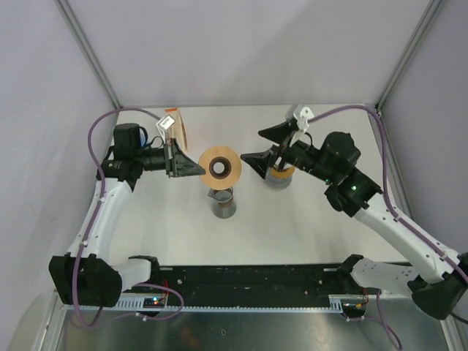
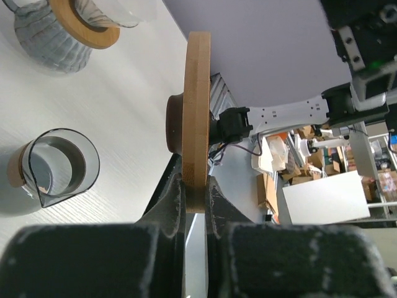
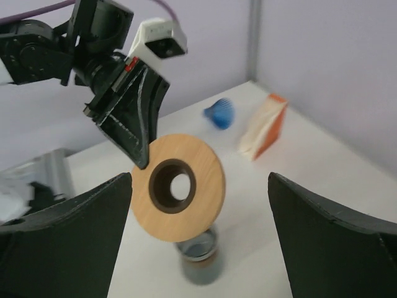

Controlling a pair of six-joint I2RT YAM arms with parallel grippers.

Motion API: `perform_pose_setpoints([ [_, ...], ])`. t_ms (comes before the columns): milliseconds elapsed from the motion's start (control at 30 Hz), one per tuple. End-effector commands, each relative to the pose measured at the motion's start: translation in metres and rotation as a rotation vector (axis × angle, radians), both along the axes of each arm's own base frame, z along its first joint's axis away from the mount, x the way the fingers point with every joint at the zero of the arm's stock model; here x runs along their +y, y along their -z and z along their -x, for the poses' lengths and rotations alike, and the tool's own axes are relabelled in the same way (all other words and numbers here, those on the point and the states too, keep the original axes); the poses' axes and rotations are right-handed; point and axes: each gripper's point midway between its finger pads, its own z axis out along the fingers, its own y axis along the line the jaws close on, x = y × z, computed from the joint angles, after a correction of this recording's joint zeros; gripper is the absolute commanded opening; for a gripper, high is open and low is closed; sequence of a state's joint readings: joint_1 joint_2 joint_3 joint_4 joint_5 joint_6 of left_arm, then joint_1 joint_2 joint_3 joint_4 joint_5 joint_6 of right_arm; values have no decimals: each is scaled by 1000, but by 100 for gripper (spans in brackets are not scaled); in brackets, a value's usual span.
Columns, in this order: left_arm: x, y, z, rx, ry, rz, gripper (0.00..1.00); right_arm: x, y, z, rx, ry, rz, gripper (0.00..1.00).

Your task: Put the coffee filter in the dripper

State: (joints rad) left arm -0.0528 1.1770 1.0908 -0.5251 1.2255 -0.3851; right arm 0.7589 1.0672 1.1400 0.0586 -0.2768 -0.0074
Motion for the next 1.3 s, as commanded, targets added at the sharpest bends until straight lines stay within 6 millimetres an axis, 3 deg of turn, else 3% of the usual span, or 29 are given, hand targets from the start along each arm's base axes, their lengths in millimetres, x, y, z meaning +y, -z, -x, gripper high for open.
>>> perform_pose_setpoints([
  [0,-1,-20,22,-162,83,38,0,24,38,25,412,-262,-23,92],
  [200,-2,-25,33,-178,112,56,0,36,64,13,508,-294,11,87],
  [300,-2,-27,37,-184,119,60,0,37,72,6,534,-307,15,78],
  [467,-2,-28,39,-184,130,67,0,45,71,12,557,-398,-4,43],
  [567,-2,-28,37,-177,129,68,0,50,76,14,587,-435,-2,16],
  [633,-2,-25,34,-170,114,59,0,52,79,14,614,-438,-1,4],
  [700,0,-20,26,-160,73,37,5,52,84,12,650,-422,-1,1],
  [767,6,-12,12,-146,-3,0,20,51,92,7,703,-381,-1,0],
  [833,14,-1,-2,-133,-80,-43,27,50,106,6,782,-329,15,0],
  [900,19,10,-13,-111,-133,-78,24,50,118,5,847,-272,30,0],
  [1033,23,36,-22,-34,-181,-115,4,55,141,6,971,-181,22,0],
  [1267,24,66,-33,103,-198,-129,0,47,174,-13,1051,20,-67,0],
])
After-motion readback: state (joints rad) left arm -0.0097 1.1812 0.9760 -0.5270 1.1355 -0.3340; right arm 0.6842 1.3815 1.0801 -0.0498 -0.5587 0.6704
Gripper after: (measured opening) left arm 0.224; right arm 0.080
